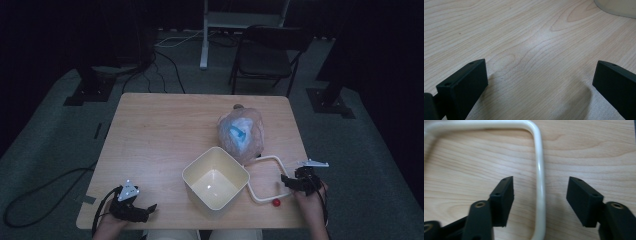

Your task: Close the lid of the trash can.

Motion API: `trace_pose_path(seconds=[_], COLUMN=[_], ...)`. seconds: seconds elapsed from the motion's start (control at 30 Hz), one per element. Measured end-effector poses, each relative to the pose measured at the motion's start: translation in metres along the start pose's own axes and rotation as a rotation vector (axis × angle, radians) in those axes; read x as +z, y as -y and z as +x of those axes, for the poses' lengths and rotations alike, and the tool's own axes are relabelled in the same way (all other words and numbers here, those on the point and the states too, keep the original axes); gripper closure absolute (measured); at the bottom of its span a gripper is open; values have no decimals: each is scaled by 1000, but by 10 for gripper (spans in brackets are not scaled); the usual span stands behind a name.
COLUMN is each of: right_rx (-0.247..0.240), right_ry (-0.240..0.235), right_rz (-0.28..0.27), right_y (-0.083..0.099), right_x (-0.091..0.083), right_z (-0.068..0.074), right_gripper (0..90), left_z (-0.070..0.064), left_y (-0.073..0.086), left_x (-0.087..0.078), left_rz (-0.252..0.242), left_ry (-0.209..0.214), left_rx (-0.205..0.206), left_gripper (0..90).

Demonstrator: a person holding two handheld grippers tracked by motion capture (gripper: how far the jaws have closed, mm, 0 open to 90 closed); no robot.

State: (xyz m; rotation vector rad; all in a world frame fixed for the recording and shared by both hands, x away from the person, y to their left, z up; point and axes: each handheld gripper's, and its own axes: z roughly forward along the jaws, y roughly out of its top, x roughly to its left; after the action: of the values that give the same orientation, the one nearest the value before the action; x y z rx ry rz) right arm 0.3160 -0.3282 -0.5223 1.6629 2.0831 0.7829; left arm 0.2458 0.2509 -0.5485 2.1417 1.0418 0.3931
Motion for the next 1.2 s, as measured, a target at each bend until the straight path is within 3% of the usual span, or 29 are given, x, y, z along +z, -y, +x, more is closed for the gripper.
trace_pose_path(seconds=[0.1, 0.17, 0.47, 0.7, 0.97, 1.2], right_rx=[-17, -19, -46, -58, 4, 5], right_ry=[30, 45, 29, 32, -14, 5], right_rz=[37, 42, 37, 48, 50, 34], right_y=[0, 0, -3, -4, -1, 4], right_x=[7, 8, 9, 9, 0, -15], right_z=[1, 1, -1, -1, -7, -14], right_gripper=[516, 529, 802, 814, 816, 816], left_z=[0, 0, 0, -1, 0, 0], left_y=[0, 0, 0, 0, 0, 0], left_x=[0, 0, 0, 0, 0, 0], left_rz=[0, 0, 0, 3, 2, 2], left_ry=[1, 2, 2, 2, 0, -1], left_rx=[1, 1, 1, 7, 4, 4], left_gripper=[5, 4, 4, 4, 4, 4])
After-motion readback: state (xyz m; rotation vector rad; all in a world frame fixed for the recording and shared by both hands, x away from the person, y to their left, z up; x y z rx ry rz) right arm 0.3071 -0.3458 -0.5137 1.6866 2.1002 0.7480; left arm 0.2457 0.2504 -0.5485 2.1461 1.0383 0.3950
